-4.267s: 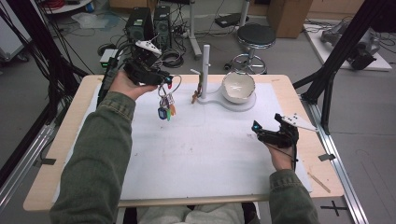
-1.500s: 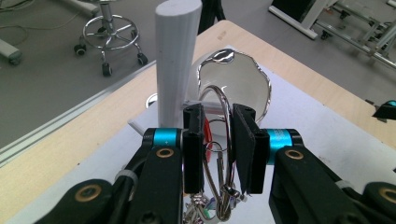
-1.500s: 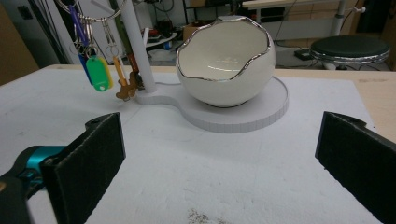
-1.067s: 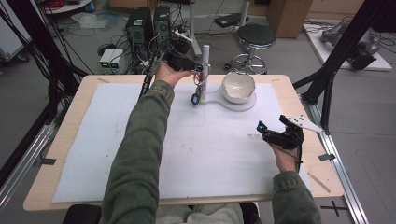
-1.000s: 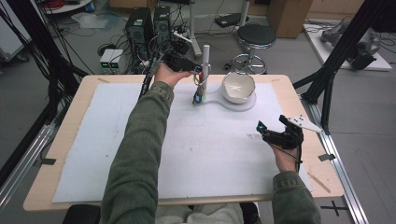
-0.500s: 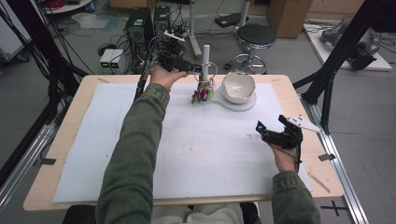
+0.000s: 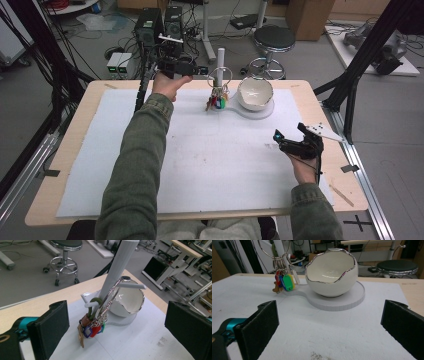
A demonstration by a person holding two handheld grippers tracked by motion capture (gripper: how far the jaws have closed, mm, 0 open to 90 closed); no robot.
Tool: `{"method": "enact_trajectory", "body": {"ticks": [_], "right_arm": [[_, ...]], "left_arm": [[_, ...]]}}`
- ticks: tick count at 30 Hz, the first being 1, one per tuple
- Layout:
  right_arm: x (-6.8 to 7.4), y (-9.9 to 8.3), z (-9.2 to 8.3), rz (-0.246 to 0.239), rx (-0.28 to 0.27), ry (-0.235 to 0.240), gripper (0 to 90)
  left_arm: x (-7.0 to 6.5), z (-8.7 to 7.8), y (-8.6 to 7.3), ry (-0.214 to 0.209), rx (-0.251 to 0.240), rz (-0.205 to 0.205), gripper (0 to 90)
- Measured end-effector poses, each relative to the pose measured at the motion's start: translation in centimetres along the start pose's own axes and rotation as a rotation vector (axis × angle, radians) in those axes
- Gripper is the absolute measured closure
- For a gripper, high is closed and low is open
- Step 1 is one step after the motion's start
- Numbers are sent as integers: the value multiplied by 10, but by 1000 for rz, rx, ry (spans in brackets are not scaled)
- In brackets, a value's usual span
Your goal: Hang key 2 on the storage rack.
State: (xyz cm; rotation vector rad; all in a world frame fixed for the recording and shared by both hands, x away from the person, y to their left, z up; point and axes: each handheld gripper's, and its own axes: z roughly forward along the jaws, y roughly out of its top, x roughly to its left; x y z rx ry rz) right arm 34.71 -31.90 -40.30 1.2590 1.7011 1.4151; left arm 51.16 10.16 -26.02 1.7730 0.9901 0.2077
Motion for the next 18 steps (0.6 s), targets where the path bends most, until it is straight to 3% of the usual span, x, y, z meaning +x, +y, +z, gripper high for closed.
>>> {"method": "enact_trajectory", "body": {"ticks": [11, 18], "right_arm": [[1, 0, -1, -6, 3, 0, 5], [2, 0, 0, -9, 6, 0, 5]], "left_arm": [[4, -21, -13, 37, -44, 13, 59], [6, -28, -22, 50, -40, 6, 59]]}}
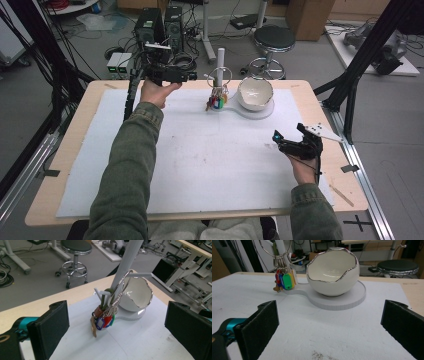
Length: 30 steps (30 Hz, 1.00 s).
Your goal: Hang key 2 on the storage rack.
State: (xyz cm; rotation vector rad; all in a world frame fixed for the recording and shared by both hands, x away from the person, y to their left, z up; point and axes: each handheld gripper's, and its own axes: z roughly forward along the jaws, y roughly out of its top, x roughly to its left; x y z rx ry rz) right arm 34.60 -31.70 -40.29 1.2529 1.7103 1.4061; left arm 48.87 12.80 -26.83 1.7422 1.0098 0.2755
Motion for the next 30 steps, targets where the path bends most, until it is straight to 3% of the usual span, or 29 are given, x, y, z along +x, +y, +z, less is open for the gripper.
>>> {"method": "enact_trajectory", "body": {"ticks": [16, 30], "right_arm": [[1, 0, 1, 0, 6, 1, 5], [0, -1, 1, -9, 5, -1, 5]], "left_arm": [[6, -22, -31, 18, -17, -32, 59], [27, -44, -64, 63, -32, -99, 59]]}}
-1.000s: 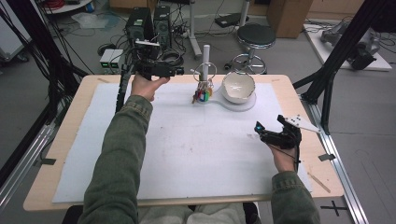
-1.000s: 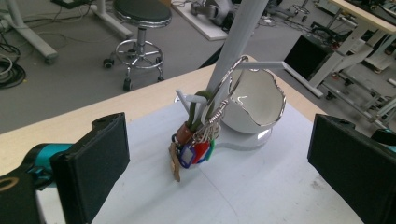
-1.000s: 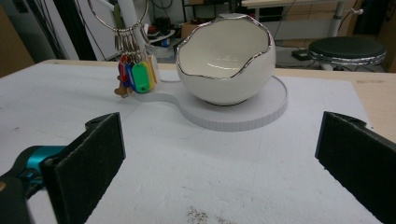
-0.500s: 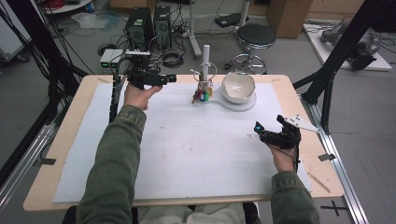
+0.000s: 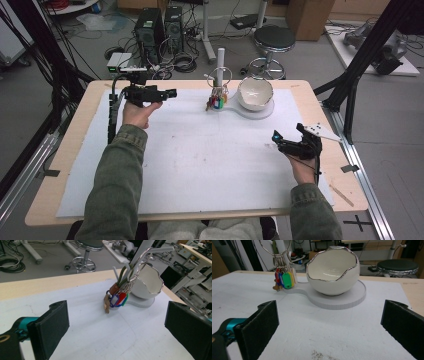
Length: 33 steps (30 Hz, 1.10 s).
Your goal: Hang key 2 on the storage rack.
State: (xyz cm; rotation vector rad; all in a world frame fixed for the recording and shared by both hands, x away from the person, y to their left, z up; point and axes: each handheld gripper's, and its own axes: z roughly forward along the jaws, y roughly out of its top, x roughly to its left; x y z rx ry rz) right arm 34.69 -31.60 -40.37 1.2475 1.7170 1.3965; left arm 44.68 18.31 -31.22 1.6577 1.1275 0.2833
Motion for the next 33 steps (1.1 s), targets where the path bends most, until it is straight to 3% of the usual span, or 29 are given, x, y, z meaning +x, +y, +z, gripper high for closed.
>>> {"method": "enact_trajectory", "body": {"ticks": [12, 20, 24, 31, 33], "right_arm": [[0, 0, 0, -1, -1, 0, 5], [1, 0, 3, -6, 6, 3, 5], [2, -1, 3, -3, 11, 2, 5], [2, -1, 3, -4, 12, 0, 5], [2, -1, 3, -6, 14, 0, 5]], "left_arm": [[8, -19, -21, 34, -12, 1, 59], [17, -35, -41, 68, -42, -22, 59], [21, -42, -51, 98, -30, -21, 59], [30, -54, -73, 120, -20, -42, 59], [31, -60, -80, 108, -40, -59, 59]]}}
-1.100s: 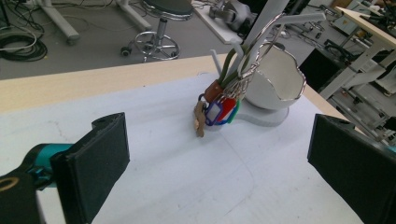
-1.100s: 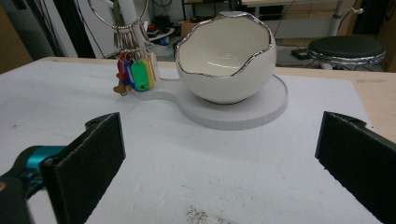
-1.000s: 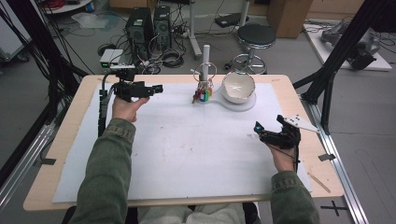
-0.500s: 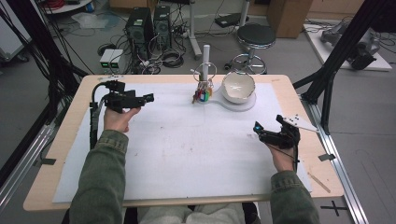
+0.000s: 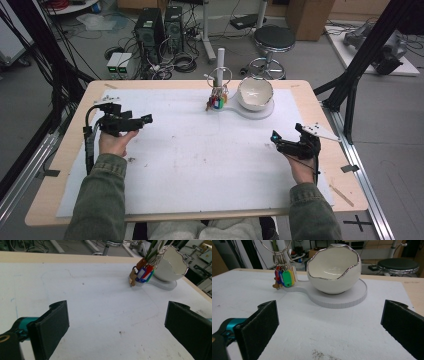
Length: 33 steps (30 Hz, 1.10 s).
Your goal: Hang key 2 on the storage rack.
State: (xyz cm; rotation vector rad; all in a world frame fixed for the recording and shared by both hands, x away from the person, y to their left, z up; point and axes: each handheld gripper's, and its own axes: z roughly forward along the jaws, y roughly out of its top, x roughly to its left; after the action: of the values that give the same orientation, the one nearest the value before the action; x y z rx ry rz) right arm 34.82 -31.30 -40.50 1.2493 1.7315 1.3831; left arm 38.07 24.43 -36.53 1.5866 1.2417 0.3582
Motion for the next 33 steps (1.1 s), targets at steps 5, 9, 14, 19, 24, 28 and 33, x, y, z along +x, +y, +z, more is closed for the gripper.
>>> {"method": "enact_trajectory", "body": {"ticks": [5, 9, 14, 19, 24, 28, 33], "right_arm": [[0, 0, 0, -1, 0, 0, 5], [0, 0, 0, 0, 0, -2, 5], [0, 0, 0, -5, 0, -5, 5], [1, 0, 0, 0, 0, -4, 5], [0, 0, 0, 0, -1, -3, 5], [0, 0, 1, -8, -3, 0, 5], [0, 0, 1, -2, 2, 2, 5]], "left_arm": [[2, -12, -11, 19, -3, 3, 59], [5, -19, -21, 40, -11, 1, 59], [9, -25, -35, 56, -57, -17, 59], [9, -29, -43, 115, -41, 24, 59], [10, -35, -55, 138, -62, 14, 59], [16, -43, -62, 197, -97, 15, 59], [21, -60, -66, 315, -224, 32, 59]]}}
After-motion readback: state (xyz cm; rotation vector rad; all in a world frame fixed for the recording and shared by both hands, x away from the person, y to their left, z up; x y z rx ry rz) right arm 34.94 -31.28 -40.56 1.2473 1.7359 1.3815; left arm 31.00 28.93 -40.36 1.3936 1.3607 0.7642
